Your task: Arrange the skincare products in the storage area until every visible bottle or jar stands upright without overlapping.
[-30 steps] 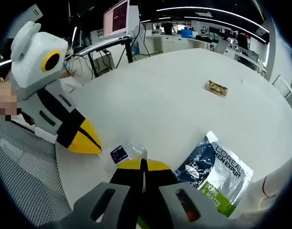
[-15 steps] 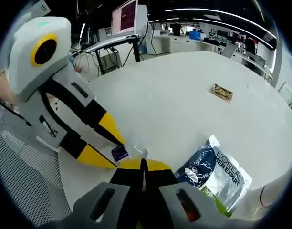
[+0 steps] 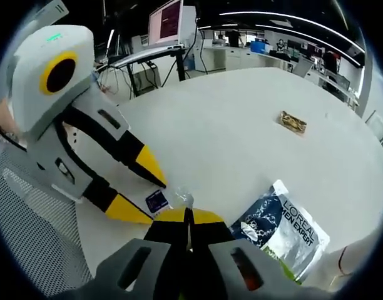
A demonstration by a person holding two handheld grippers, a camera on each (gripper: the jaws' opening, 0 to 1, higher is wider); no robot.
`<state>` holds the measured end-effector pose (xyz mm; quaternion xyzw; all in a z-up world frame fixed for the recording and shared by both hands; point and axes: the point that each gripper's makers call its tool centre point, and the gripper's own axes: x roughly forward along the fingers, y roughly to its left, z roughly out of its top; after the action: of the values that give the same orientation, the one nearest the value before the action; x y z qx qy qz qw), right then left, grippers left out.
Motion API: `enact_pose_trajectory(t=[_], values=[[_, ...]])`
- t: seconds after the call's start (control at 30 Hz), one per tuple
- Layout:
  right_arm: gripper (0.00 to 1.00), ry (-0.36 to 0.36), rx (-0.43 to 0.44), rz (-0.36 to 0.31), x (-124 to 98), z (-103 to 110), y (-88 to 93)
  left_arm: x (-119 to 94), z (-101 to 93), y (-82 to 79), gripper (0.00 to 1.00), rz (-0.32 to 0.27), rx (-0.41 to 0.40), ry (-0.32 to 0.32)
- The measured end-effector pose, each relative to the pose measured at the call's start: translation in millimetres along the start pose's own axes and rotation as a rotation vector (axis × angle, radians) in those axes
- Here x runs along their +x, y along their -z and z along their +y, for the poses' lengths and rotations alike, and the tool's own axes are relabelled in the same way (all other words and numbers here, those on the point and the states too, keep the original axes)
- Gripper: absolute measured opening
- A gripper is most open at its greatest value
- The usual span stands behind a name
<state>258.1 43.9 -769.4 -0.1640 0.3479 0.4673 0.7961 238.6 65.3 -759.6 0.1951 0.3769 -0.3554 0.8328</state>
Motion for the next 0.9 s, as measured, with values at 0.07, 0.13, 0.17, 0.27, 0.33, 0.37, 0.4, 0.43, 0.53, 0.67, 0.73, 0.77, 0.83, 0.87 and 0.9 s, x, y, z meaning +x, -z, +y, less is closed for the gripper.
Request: enact_pose_trajectory(t=[0.07,0.13,0.17,0.27,0.33,0.37,0.4,0.43,0.53,0.67,0.73,0.77,0.83,0.87,0.9], values=[[0.01,0.001,0.003,0.0,0.1,0.3,0.2,1.8,0.5,-0.1,0.28,0.003,0.012,0.0],[0.01,0.001,-0.002,0.0,0.4,0.0,0.7,1.7,0.0,-0.2,0.28,0.002,0.023,0.004],[0.02,0.003,-0.01,-0.002,0.1,-0.4,0.6,2.1,0.2,0.0,0.28,0.002,0.018,0.007],[0.05,0.021,-0.057,-0.021,-2.0,-2.1,-2.3,2.5,0.3,0.3,0.28,0.002,0.019,0.012],[0.07,0.052,-0.107,-0.036,-5.8,-5.7,-2.7,2.3,-0.3,0.0,0.28,0.004,0.023,0.014],[0.08,0.056,-0.108,-0.041,-7.0,-6.4,-2.8,2.4,-0.5,0.0,0.28,0.005,0.024,0.016],[0.1,0.065,-0.107,-0.049,-9.2,-8.3,-3.7,2.5,-0.7,0.0,0.28,0.006,0.026,0.016],[0.1,0.068,-0.11,-0.063,-11.5,-9.4,-5.4,2.4,-0.7,-0.2,0.28,0.006,0.028,0.014],[0.12,0.08,-0.111,-0.081,-17.8,-12.5,-8.2,2.1,-0.8,0.0,0.28,0.005,0.026,0.011],[0.17,0.069,-0.146,-0.076,-21.1,-8.7,-4.3,3.8,1.7,2.5,0.28,0.007,0.02,0.005],[0.21,0.057,-0.168,-0.073,-21.4,-4.1,-1.9,4.5,2.3,3.3,0.28,0.009,0.015,0.001],[0.21,0.05,-0.174,-0.065,-22.2,-1.7,-0.1,4.7,2.5,3.5,0.28,0.009,0.01,-0.001],[0.23,0.045,-0.179,-0.07,-24.0,1.7,0.9,4.4,2.1,3.4,0.28,0.01,-0.001,-0.003],[0.25,0.043,-0.178,-0.075,-25.3,3.7,1.1,4.2,2.0,3.2,0.28,0.011,-0.008,-0.004],[0.27,0.038,-0.18,-0.078,-26.9,6.7,1.9,3.8,2.0,3.1,0.28,0.013,-0.016,-0.004]])
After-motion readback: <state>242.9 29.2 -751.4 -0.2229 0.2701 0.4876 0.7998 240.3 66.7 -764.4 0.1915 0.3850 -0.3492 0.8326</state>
